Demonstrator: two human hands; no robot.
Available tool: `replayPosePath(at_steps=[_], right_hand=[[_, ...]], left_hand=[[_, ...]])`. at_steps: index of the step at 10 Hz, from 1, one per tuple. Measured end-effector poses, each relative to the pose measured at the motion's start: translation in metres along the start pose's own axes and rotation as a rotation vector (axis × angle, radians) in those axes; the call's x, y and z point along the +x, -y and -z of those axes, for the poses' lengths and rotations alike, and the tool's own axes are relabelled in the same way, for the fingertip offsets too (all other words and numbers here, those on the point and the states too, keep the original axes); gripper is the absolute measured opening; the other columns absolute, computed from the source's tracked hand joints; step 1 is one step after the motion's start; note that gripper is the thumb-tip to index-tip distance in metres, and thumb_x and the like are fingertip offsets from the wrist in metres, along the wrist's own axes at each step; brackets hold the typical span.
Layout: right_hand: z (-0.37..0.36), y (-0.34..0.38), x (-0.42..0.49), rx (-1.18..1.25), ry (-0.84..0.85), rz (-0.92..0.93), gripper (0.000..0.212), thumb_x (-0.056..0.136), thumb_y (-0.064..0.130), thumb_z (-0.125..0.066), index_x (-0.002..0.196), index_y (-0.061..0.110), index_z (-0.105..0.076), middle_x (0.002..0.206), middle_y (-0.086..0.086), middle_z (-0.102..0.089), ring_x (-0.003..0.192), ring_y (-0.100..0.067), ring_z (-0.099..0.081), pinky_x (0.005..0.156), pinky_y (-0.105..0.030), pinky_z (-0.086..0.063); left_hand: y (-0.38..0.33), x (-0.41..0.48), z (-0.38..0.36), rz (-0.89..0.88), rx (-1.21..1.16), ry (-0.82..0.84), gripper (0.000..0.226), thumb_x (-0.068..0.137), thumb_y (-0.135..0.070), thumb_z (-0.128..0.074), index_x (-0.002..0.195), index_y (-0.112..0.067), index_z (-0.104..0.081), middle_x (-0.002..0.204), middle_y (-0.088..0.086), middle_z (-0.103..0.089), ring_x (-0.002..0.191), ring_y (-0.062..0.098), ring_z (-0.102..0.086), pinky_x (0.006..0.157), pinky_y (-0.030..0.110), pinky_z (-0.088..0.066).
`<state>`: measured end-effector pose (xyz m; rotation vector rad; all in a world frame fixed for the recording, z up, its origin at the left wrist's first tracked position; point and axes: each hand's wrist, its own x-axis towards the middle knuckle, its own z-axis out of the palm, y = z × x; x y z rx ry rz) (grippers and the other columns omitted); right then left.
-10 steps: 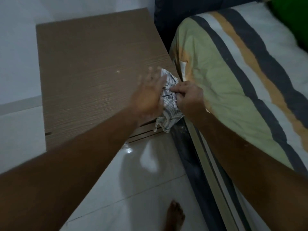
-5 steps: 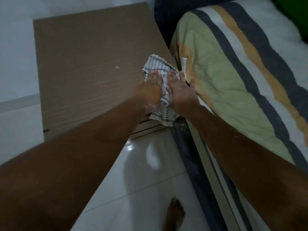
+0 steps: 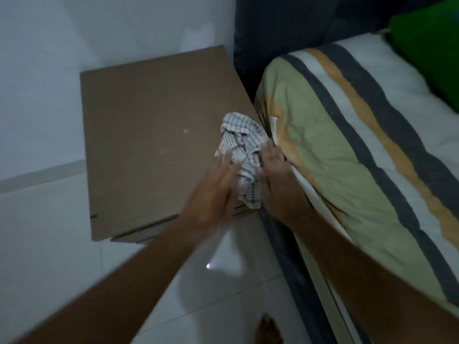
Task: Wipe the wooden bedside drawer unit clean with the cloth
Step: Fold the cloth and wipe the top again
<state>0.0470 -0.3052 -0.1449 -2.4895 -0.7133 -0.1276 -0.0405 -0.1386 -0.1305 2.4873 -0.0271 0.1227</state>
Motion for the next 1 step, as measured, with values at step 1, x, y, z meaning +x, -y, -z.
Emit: replayPosePath(at_steps=[1], right_hand=[[0.0315,0.0323,-0.0801,0.132,0.126,-0.077,0.039,0.102,0.040,-0.045,0.140,0.046,-0.049,0.131,0.009,-0.062,0.123,-0.004,-0.056,0.100,-0.026,-0.048]], left_hand=[[-0.0148,-0.1317,0.0016,0.135,-0.122,0.009,0.044,0.100,-0.018,-0.056,0.142,-0.030,-0.049,0.145,0.006,-0.060,0.136,0.024,-0.057,0.117,0.024,-0.036]])
